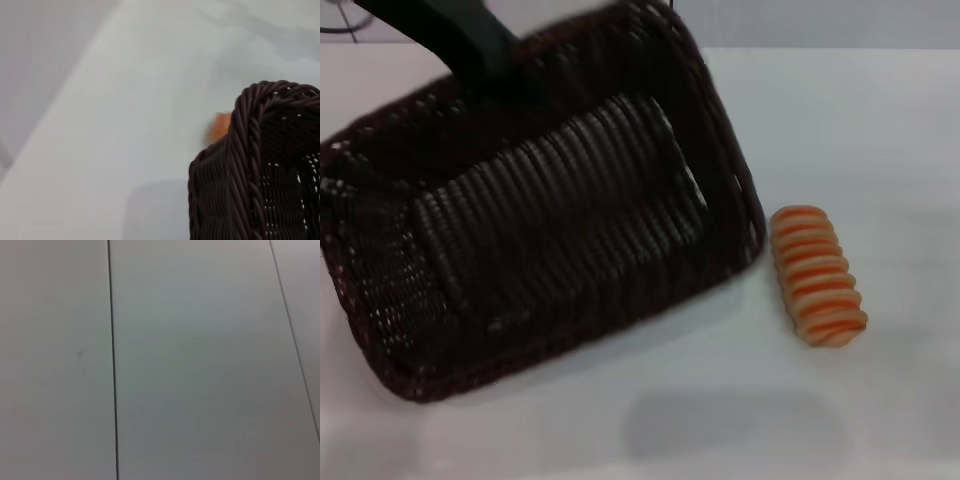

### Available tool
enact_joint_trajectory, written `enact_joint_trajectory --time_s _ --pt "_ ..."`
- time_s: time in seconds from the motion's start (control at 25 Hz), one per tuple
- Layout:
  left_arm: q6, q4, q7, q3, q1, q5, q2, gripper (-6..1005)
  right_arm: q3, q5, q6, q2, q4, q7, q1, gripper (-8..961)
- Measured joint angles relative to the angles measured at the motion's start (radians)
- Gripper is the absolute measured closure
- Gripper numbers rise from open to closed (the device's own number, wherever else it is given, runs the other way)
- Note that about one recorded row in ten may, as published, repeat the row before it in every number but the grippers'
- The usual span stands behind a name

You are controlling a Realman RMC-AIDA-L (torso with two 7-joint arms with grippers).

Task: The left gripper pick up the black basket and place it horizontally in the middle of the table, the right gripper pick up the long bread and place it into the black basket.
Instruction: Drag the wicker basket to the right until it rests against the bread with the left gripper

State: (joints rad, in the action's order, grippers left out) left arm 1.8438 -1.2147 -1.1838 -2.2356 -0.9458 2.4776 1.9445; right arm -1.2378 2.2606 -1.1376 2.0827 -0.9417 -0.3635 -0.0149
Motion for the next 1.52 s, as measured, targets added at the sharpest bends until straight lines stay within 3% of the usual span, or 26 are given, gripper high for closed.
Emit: enact_joint_trajectory --time_s 0.12,0.16,0.2,0.4,0.56,0.76,1.28,1.4,1.52 --pt "0.018 -0.003 -0.044 0.052 -0.013 -0.004 0.023 853 0.004 0.000 -0.001 0.001 -0.008 0.000 -0.017 347" --pt "0.028 -0.003 -0.076 0.096 -0.020 -0.005 0.042 853 0.011 -0.001 -0.003 0.001 -0.011 -0.001 -0.027 347" --pt "0.028 -0.003 -0.076 0.096 -0.020 -0.005 0.042 853 0.014 -0.001 -0.004 0.002 -0.013 -0.001 -0.031 348" --pt "0.050 -0.005 -0.142 0.139 -0.031 -0.004 0.089 853 0.022 -0.001 -0.005 0.002 -0.018 -0.001 -0.046 348" --pt "0.028 -0.004 -0.154 0.192 -0.024 0.000 0.110 854 0.030 -0.003 -0.005 0.002 -0.020 -0.001 -0.049 349" --pt "-0.027 -0.014 -0.154 0.252 0.010 -0.007 0.115 854 0.033 -0.003 -0.005 0.002 -0.020 -0.002 -0.049 350" --pt "-0.121 -0.005 -0.164 0.307 0.039 -0.027 0.122 855 0.041 -0.004 -0.005 0.001 -0.031 -0.002 -0.050 352" --pt "-0.149 -0.005 -0.163 0.323 0.049 -0.045 0.123 787 0.041 -0.005 -0.005 0.001 -0.032 -0.002 -0.050 352" --pt "-0.185 -0.008 -0.160 0.346 0.061 -0.069 0.123 654 0.041 -0.006 -0.005 0.000 -0.033 -0.002 -0.050 353"
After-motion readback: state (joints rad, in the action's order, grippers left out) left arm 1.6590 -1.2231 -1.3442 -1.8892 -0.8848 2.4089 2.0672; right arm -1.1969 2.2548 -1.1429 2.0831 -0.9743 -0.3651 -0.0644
